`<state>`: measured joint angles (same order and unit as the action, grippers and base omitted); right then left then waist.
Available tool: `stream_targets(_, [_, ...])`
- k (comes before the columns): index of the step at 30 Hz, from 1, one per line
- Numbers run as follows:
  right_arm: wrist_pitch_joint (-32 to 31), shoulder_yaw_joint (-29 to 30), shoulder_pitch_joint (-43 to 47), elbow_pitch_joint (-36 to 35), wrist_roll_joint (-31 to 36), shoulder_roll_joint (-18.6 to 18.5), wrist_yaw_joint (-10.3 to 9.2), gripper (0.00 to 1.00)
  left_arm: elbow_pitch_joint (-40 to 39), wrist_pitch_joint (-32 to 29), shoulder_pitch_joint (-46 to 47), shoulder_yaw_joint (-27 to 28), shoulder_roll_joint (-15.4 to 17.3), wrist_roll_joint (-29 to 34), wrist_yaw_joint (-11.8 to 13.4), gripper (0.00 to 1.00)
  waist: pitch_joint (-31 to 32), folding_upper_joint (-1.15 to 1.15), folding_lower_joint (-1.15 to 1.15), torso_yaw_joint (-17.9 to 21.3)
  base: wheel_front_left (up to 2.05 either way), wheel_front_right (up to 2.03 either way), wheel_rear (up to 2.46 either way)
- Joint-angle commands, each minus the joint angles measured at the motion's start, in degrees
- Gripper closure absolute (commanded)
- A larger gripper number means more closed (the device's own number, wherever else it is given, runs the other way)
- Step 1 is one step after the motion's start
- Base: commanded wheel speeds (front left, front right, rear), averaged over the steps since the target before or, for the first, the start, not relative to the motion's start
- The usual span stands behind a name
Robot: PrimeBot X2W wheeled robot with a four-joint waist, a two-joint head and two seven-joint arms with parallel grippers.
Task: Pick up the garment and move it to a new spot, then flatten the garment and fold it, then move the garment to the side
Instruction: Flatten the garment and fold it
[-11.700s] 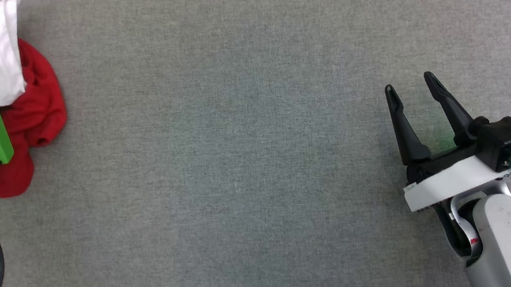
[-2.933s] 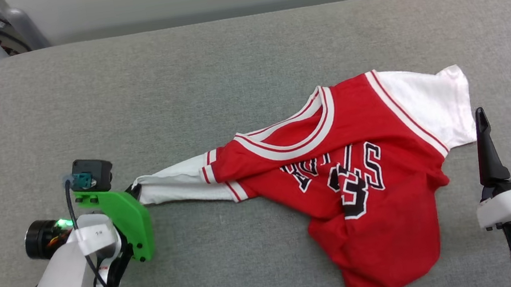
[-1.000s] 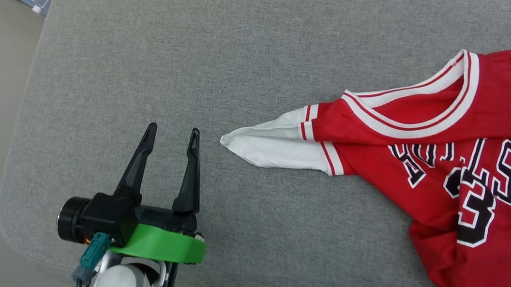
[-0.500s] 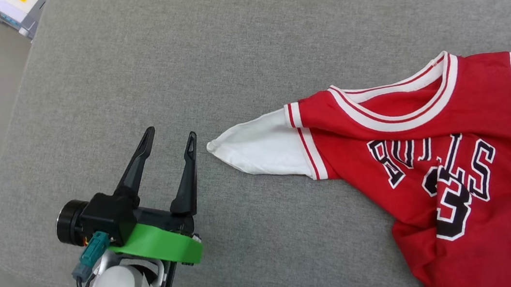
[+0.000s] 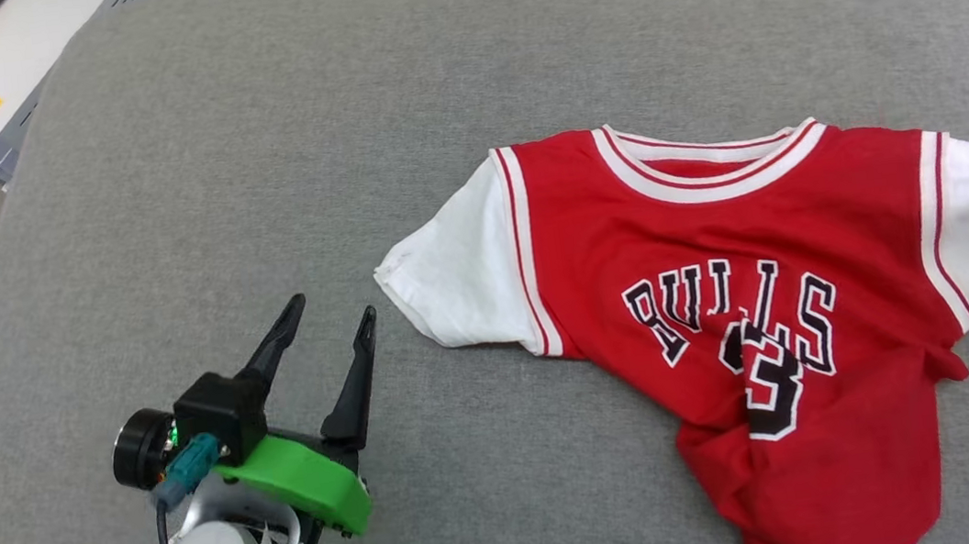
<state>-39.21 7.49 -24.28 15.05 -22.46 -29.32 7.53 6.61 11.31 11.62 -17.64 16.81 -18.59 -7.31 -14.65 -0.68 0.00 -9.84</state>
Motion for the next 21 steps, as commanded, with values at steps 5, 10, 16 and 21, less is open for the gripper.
stream_targets(5, [0.9, -1.6, 1.7, -5.6, -0.9, 1.9, -0.04, 1.00, 2.9, -10.9, 6.5, -2.3, 3.5, -5.3, -0.1, 0.00, -0.7, 0.68, 0.00, 5.7, 0.00, 0.00, 0.00])
stream_targets(10, [1.0, -3.2, 1.0, -8.6, -0.8, 3.1, -0.04, 1.00, 7.5, -24.6, 11.5, -2.4, 4.3, -8.6, 0.6, 0.00, -2.1, 0.68, 0.00, 8.1, 0.00, 0.00, 0.00])
stream_targets(16, [1.0, -4.4, -0.2, -9.9, -0.7, 3.9, -0.04, 1.00, 10.5, -33.2, 16.6, -2.6, 4.6, -10.0, 1.7, 0.00, -3.7, 0.68, 0.00, 9.6, 0.00, 0.00, 0.00])
stream_targets(21, [0.8, -5.0, -1.4, -10.2, -0.7, 3.6, -0.04, 1.00, 13.8, -35.7, 19.3, -3.7, 4.7, -8.2, 3.3, 0.00, -5.2, 0.68, 0.00, 10.0, 0.00, 0.00, 0.00])
